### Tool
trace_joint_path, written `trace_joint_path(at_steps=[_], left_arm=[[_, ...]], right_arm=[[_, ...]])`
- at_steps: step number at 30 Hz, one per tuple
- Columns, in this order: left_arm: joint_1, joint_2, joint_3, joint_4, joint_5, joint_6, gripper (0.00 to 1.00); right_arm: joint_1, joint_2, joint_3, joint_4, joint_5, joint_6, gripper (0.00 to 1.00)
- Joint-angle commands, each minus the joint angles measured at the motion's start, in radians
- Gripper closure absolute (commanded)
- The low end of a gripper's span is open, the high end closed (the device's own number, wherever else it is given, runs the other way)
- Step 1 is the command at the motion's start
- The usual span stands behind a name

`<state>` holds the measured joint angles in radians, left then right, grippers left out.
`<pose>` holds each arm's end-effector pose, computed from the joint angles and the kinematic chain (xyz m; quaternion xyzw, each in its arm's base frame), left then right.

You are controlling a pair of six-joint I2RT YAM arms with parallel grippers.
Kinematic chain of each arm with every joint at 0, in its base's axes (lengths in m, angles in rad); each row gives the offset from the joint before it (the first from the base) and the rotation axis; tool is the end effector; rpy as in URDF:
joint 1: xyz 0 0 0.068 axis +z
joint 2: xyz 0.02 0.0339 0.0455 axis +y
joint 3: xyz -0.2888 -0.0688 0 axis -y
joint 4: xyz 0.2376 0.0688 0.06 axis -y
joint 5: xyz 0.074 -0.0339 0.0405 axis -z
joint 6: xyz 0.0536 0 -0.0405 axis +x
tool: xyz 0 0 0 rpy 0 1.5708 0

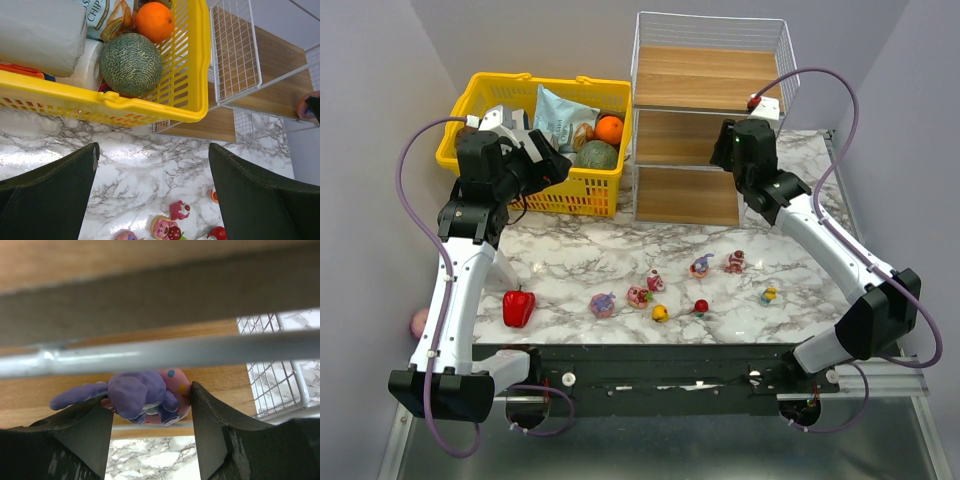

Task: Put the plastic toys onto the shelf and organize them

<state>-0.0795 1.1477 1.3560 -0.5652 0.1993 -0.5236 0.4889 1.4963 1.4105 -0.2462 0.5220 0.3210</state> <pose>0.2384 -0.0296 0.4405 -0.1246 0.8097 -0.2466 0.5177 0.3253 0.1428 0.4017 0.0833 0.7964 0.0279 0.5983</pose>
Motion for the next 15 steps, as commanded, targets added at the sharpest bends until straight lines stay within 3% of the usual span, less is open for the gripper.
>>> trace_joint_path(at_steps=[1,15], left_arm=[[0.006,-0.022,-0.008,0.013,0.015,0.004,0.01],[0.006,-0.029,-0.023,0.013,0.009,0.007,0.01]], right_arm=[[-0.007,0.041,0.007,0.013,0.055,-0.011,0.5],[-0.013,0.056,-0.045,-0.01,0.041,0.032,0.29]])
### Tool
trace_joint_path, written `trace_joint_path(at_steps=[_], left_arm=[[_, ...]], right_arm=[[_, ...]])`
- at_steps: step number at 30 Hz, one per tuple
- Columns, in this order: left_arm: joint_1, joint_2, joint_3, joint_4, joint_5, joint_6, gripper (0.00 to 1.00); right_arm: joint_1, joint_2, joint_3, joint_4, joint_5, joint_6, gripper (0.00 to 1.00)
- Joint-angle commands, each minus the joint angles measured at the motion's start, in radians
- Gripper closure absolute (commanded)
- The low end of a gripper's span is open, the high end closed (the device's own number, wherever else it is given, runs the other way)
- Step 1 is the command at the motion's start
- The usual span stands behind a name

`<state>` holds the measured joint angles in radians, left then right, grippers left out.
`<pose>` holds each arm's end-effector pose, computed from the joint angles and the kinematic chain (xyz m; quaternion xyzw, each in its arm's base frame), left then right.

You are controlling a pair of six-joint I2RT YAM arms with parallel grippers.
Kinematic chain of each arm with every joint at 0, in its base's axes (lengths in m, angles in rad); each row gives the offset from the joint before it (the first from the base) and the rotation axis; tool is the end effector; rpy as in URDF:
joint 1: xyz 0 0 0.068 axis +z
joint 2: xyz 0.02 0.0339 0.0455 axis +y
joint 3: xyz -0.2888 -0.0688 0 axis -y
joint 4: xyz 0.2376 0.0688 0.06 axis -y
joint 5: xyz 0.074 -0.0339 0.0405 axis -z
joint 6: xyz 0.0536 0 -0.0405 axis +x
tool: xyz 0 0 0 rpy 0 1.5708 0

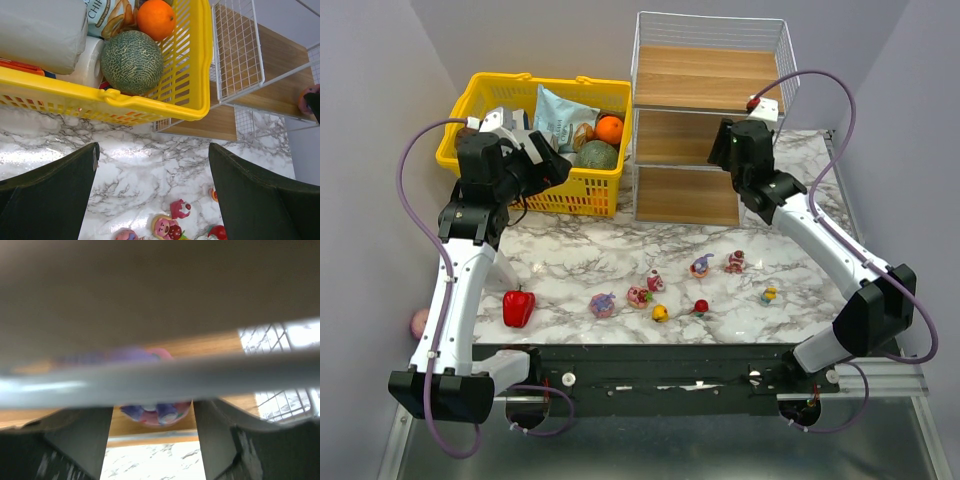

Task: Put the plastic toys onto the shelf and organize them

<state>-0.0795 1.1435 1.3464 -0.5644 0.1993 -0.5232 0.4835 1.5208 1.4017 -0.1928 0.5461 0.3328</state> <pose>0.2377 -0.0296 0.4382 -0.1250 0.8110 -0.2460 0.5159 0.3340 0.1439 0.3965 0.0997 0.7881 0.0249 0.6068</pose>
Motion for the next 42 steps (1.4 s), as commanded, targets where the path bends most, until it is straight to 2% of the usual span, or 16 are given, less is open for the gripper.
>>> trace_joint_path(at_steps=[1,11,25,35,42], left_arm=[[0.006,-0.025,-0.015,0.012,0.009,0.006,0.01],[0.006,-0.034,-0.026,0.015,0.006,0.006,0.01],[0.006,-0.045,-0.029,0.015,0.006,0.006,0.01],[0.006,-0.056,-0.033,0.015,0.012,0.006,0.01],[0.006,-0.079,-0.05,0.015,0.017,0.009,0.01]], right_arm=[[-0.01,0.033,-0.035,-0.068,0.015,0.023,0.29],[-0.019,0.047,-0.02,-0.097,0.009,0.023,0.27],[-0.02,0.009,-0.006,-0.146,0.006,0.034,0.17],[-0.02,-0.119,0.008,-0.224,-0.147,0.026,0.1],[-0.017,-0.252,-0.038,-0.283,-0.334,-0.004,0.09]])
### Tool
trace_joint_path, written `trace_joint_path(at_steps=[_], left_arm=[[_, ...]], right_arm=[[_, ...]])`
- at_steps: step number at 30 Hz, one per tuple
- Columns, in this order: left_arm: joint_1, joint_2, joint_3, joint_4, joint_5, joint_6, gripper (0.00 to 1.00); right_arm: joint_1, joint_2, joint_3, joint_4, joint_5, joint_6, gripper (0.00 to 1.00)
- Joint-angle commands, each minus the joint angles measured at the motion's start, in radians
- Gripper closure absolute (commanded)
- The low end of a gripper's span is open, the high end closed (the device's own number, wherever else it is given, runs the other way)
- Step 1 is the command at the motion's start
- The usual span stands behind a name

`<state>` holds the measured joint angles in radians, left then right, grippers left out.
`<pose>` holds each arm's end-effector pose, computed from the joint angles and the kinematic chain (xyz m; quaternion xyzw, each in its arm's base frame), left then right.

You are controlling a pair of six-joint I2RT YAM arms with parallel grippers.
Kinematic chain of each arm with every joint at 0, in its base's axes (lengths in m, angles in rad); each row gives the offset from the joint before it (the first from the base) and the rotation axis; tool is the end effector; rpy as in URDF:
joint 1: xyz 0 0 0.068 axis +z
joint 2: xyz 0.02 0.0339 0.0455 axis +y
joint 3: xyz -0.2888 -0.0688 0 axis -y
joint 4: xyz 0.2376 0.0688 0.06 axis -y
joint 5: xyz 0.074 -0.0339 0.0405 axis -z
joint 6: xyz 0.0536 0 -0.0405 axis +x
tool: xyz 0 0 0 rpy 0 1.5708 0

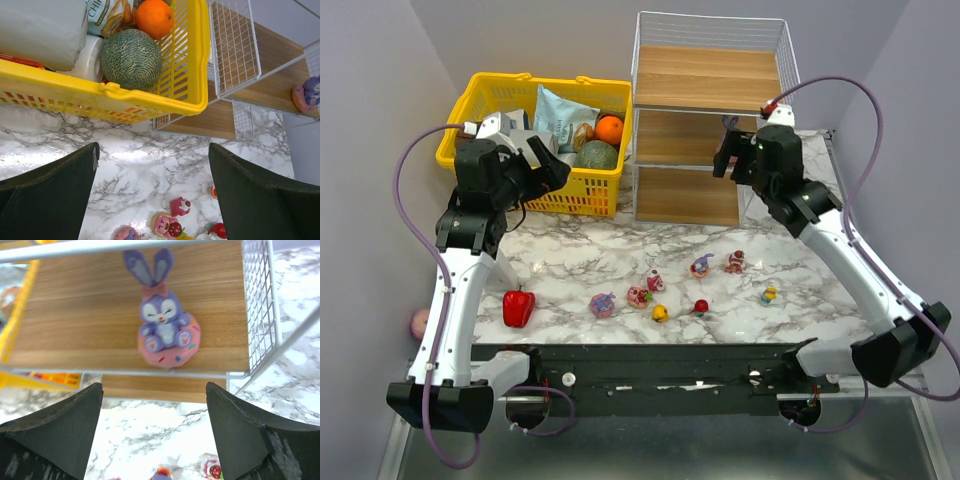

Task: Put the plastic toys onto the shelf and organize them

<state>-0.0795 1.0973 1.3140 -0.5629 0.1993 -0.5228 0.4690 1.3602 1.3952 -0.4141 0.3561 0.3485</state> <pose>0.2249 -0.0286 0.4373 -0.1232 0.8069 -0.2474 0.5220 0.2853 0.1236 0.4182 0.0502 0.8191 0.0850 0.5651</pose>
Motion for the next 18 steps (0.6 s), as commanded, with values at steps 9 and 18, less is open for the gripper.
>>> trace_joint_path(at_steps=[9,18], left_arm=[[0.006,-0.063,-0.065,0.024,0.048,-0.013,0.01],[0.006,-0.086,-0.128,0.027,0.074,-0.029,0.01]], right_arm=[[0.043,-0.321,-0.346,0.003,-0.35,-0.077,0.08],[0.207,-0.435,-0.732,0.185,-0.367,0.026,0.07]])
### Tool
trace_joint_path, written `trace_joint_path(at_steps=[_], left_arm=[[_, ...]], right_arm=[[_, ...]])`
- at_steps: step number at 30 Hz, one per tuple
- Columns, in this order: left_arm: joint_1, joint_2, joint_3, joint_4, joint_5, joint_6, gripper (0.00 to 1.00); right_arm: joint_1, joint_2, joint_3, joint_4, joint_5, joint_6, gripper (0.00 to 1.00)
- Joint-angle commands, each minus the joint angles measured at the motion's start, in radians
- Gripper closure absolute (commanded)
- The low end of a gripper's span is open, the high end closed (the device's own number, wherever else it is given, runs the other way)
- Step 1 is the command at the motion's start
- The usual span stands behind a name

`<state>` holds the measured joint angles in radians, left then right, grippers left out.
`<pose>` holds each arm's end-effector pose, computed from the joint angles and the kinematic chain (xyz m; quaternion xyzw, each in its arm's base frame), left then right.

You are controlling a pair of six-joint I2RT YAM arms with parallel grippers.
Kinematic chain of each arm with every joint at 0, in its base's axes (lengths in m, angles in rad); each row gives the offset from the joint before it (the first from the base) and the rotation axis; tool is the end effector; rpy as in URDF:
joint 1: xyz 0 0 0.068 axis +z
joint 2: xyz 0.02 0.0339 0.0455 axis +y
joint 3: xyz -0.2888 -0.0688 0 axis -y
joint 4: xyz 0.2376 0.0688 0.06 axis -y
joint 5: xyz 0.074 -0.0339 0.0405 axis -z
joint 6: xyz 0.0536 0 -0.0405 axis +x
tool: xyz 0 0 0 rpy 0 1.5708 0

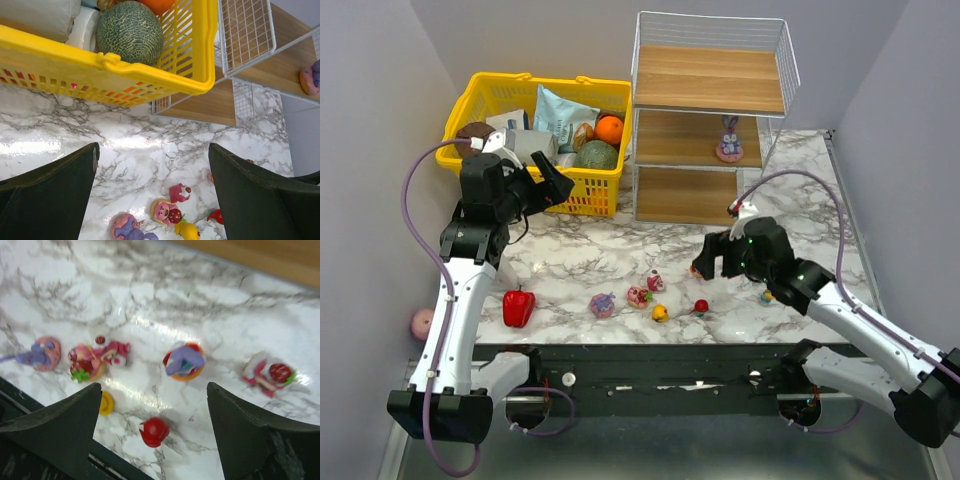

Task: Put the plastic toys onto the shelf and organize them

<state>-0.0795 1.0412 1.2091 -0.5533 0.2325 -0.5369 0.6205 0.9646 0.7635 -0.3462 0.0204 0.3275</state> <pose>0.2136 -0.0294 0.4142 -0.1237 0.8171 -0.2600 0.4995 0.1708 0.1208 0.2958 -0.1223 0.8632 0.2156 0.4397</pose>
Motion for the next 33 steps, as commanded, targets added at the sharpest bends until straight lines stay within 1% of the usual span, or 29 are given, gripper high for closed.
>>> trace_joint_path(at_steps=[1,3,8,9,11,14,15,19,23,33], left_arm=[[0.006,-0.032,-0.031,0.018,0.044,-0.017,0.01],[0.006,-0.032,-0.036,0.019,0.051,-0.02,0.01],[0.006,-0.035,-0.045,0.024,0.064,-0.025,0.01],[0.006,-0.033,-0.046,0.027,0.067,-0.026,0.01],[0.006,-0.035,-0.046,0.03,0.073,-0.028,0.01],[0.006,-0.04,-0.045,0.033,0.076,-0.029,0.01],[0.006,-0.038,-0.045,0.035,0.076,-0.029,0.01],[0.006,-0.04,-0.04,0.039,0.083,-0.031,0.01],[0.006,-0.041,-0.034,0.039,0.087,-0.026,0.01],[0.006,-0.04,-0.022,0.035,0.083,0.003,0.01]], right_arm=[[0.068,-0.043,-0.152,0.133,-0.028,0.051,0.07],[0.091,-0.041,-0.193,0.174,0.004,0.056,0.07],[0.093,-0.017,-0.272,0.256,0.049,0.024,0.08],[0.093,0.008,-0.28,0.281,0.07,0.015,0.08],[0.093,0.035,-0.294,0.305,0.084,0.004,0.09],[0.093,0.104,-0.305,0.364,0.118,-0.004,0.15],[0.093,0.12,-0.288,0.374,0.125,-0.007,0.17],[0.091,0.216,-0.242,0.401,0.147,-0.031,0.18],[0.091,0.327,-0.208,0.411,0.15,-0.019,0.2],[0.085,0.408,-0.173,0.434,0.193,-0.013,0.19]])
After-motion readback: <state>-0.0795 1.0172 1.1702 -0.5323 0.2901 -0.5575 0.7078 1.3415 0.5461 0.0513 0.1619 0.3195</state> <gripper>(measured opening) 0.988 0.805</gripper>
